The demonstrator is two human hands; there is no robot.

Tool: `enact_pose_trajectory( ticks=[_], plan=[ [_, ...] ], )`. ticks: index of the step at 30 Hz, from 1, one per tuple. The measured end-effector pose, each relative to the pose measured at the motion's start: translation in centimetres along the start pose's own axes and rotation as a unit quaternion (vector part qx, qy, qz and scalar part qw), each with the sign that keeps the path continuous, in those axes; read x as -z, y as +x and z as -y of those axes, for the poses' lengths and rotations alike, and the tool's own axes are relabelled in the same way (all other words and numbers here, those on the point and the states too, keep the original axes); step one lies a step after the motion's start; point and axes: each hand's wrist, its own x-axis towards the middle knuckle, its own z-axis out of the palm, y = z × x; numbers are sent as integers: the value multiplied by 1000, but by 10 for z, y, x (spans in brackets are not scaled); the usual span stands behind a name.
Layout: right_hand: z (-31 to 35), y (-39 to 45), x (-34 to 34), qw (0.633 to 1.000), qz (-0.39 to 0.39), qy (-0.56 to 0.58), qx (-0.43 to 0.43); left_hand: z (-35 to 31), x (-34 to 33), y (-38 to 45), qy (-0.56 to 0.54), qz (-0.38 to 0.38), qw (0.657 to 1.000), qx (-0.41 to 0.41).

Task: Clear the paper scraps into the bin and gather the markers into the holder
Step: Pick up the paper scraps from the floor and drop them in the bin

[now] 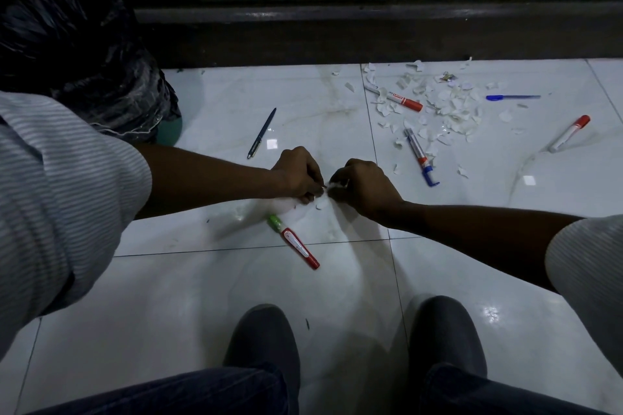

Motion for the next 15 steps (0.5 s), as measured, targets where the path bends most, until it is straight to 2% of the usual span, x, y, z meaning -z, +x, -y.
enact_pose_trajectory(
  ticks=[4, 8, 12, 15],
  plan=[
    [2, 6, 2, 1000, 3, 11, -5, 2, 11, 4, 86, 16, 995, -50],
    [-1, 12, 15, 1000, 5, 24, 3, 3, 12, 0, 216, 24, 965, -144],
    [-14, 18, 33, 1000, 15, -10, -19, 3, -1, -8, 267, 29, 945, -187],
    [-29, 17, 38, 997, 58, -35, -21, 3, -12, -9, 265, 29, 947, -177]
  ],
)
